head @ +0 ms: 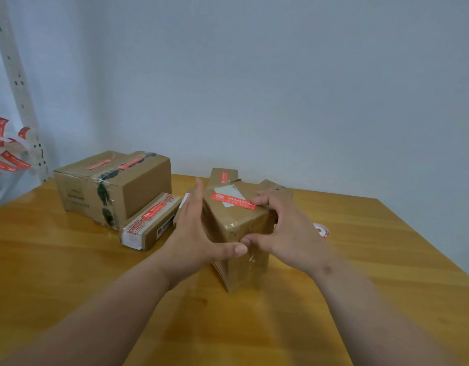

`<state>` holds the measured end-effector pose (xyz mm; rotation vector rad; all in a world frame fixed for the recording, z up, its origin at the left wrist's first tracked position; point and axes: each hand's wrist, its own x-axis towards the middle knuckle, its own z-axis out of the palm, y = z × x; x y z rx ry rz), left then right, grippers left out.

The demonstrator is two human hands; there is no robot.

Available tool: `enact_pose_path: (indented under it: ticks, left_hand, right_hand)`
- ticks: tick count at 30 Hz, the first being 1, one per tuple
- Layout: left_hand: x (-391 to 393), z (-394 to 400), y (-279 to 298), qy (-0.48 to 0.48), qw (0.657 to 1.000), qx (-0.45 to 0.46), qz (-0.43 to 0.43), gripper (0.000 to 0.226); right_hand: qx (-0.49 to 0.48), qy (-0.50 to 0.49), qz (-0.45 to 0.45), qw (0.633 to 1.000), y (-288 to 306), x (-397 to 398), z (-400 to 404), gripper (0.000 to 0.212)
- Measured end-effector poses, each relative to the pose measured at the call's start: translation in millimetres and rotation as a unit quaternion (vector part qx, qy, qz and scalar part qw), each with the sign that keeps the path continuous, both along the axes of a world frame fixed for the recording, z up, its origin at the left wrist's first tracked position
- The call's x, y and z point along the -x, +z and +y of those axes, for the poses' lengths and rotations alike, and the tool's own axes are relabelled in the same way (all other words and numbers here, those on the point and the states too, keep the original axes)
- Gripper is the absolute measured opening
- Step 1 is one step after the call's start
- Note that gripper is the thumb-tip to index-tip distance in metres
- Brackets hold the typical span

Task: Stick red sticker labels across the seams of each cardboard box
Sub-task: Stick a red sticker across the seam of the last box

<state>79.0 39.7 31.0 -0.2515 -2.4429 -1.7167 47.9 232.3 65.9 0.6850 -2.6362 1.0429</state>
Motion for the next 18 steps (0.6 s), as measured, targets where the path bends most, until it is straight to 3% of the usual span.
enact_pose_path:
  ticks: [3,6,9,18]
  left_hand:
    - [1.2,3.0,-4.6,0.017,1.000,0.012,0.008,0.146]
    - [4.6,3.4,-5.9,0.034,0.999,0.031,0.021,0.139]
    - [5.6,6.2,-4.0,0.027,0.997,0.069,0.032,0.134]
    - [9.9,7.4,9.4,0.038,0.978,0.185,0.092,0.133]
  right_hand:
    - [-0.031,0.009,-0.036,0.999,-1.1,0.0,3.8,0.057]
    - [0.013,0.015,-0.106,0.994,4.4,1.9,11.0,0.036]
    - [0.025,-0.027,-0.086,0.996,12.8,4.0,13.8,0.015]
    - [-0.213,-0.026,0.021,0.976,41.8,-4.9,12.7,0.013]
